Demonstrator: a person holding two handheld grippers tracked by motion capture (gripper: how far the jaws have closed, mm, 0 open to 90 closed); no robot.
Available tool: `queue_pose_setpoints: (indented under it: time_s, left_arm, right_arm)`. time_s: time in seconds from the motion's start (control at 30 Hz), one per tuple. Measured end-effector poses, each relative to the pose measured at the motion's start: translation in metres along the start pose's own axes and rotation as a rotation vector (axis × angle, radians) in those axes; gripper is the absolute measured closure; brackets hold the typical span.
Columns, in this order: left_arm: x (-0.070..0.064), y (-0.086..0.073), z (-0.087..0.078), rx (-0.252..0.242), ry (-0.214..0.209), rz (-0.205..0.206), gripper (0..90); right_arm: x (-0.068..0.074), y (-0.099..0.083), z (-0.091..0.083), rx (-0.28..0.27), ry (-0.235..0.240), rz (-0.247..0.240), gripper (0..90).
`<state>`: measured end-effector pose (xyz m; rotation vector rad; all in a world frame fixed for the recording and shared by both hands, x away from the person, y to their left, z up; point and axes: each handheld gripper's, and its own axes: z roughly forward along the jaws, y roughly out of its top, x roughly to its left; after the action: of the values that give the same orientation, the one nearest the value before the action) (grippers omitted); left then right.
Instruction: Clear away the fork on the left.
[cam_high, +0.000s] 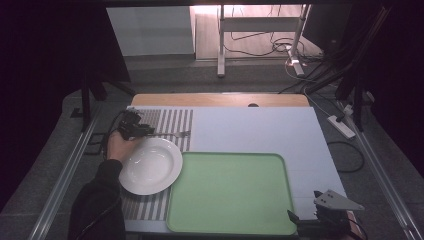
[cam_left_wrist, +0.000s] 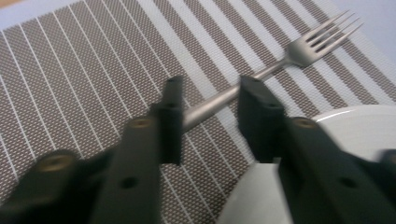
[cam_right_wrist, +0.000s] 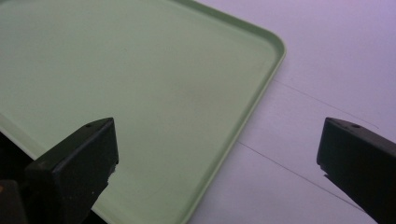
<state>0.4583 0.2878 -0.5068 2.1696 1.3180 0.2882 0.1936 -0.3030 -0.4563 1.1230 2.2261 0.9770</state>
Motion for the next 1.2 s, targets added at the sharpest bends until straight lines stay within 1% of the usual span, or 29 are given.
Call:
queue_pose_setpoints:
  time_s: [0.03, 0.07, 0.1, 0.13, 0.17, 0.27, 0.3, 0.37, 0.4, 0.43, 0.47, 0.5, 0.53, 0.6, 0.67, 0.7, 0.73, 0.77, 0.8, 0.87, 0.93, 1.03, 1.13, 1.17, 1.2]
  left_arm:
    - [0.002, 0.002, 0.002, 0.018, -0.002, -0.019, 79.5]
    - [0.005, 0.003, 0.003, 0.031, 0.002, -0.024, 86.2]
    - [0.010, 0.006, 0.008, 0.051, 0.007, -0.043, 89.4]
    - [0.010, 0.006, 0.008, 0.051, 0.007, -0.043, 89.4]
    - [0.012, 0.007, 0.010, 0.063, 0.010, -0.050, 89.4]
    - [0.018, 0.008, 0.019, 0.093, 0.040, -0.062, 89.4]
    - [0.021, 0.008, 0.023, 0.119, 0.074, -0.054, 89.4]
    - [0.022, 0.007, 0.024, 0.122, 0.073, -0.060, 89.4]
    - [0.023, 0.007, 0.024, 0.118, 0.068, -0.075, 89.4]
    - [0.021, 0.007, 0.023, 0.137, 0.073, -0.073, 89.4]
    - [0.021, 0.007, 0.023, 0.137, 0.073, -0.073, 89.4]
    - [0.016, 0.007, 0.022, 0.166, 0.079, -0.052, 89.4]
    - [0.016, 0.007, 0.022, 0.166, 0.079, -0.052, 89.5]
    - [0.013, 0.006, 0.020, 0.185, 0.074, -0.037, 89.5]
    - [0.010, 0.003, 0.016, 0.209, 0.031, -0.025, 89.4]
    - [0.010, 0.003, 0.016, 0.209, 0.031, -0.025, 89.4]
    - [0.010, 0.002, 0.015, 0.214, 0.020, -0.021, 89.4]
    - [0.009, 0.001, 0.014, 0.218, 0.006, -0.017, 89.4]
    - [0.009, -0.001, 0.013, 0.228, -0.020, -0.012, 89.4]
    - [0.009, -0.002, 0.012, 0.231, -0.025, -0.008, 89.4]
    - [0.010, -0.003, 0.011, 0.237, -0.047, -0.010, 89.4]
    - [0.010, -0.003, 0.011, 0.247, -0.058, 0.004, 89.4]
    - [0.010, -0.002, 0.011, 0.249, -0.062, 0.005, 89.3]
    - [0.011, -0.002, 0.011, 0.243, -0.059, 0.001, 89.2]
    - [0.013, -0.001, 0.009, 0.219, -0.054, -0.015, 84.6]
  right_arm:
    - [0.000, 0.000, 0.000, 0.000, 0.000, 0.000, 0.0]
    - [0.000, 0.000, 0.000, 0.000, 0.000, -0.001, 0.0]
    - [0.000, 0.000, 0.000, 0.001, 0.000, -0.001, 0.0]
    - [0.000, 0.000, 0.000, 0.001, 0.002, -0.001, 0.0]
    - [0.000, 0.000, 0.000, 0.001, 0.002, -0.002, 0.0]
    - [0.000, 0.000, 0.000, 0.001, 0.002, -0.002, 0.0]
    - [0.000, 0.000, 0.000, 0.002, 0.001, -0.002, 0.0]
    - [0.000, 0.000, 0.000, 0.001, 0.001, -0.001, 0.0]
    - [0.000, 0.000, 0.000, 0.003, 0.001, 0.000, 0.0]
    - [0.000, 0.000, 0.000, 0.003, 0.002, 0.000, 0.0]
    - [0.000, 0.000, 0.000, 0.002, 0.001, 0.000, 0.0]
    - [0.000, 0.000, 0.000, 0.003, 0.002, -0.001, 0.0]
    - [0.000, 0.000, 0.000, 0.002, 0.001, -0.003, 0.0]
    - [0.000, 0.000, 0.000, 0.000, 0.000, -0.005, 0.0]
    - [0.001, 0.000, 0.000, 0.001, 0.002, -0.011, 0.0]
    - [0.001, 0.000, 0.000, 0.001, 0.002, -0.011, 0.0]
    - [0.001, 0.000, 0.000, 0.002, 0.000, -0.015, 0.0]
    - [0.001, 0.000, 0.000, 0.002, 0.000, -0.015, 0.0]
    - [0.001, 0.000, 0.000, 0.003, 0.002, -0.017, 0.0]
    - [0.001, 0.000, 0.000, 0.004, 0.002, -0.019, 0.0]
    - [0.002, 0.000, 0.000, 0.003, 0.005, -0.021, 0.0]
    - [0.002, 0.000, 0.000, 0.006, 0.004, -0.029, 0.0]
    - [0.002, 0.000, 0.000, 0.007, 0.005, -0.030, 0.0]
    - [0.002, 0.000, 0.000, 0.006, 0.005, -0.031, 0.0]
    - [0.002, 0.000, 0.000, 0.005, 0.006, -0.031, 0.0]
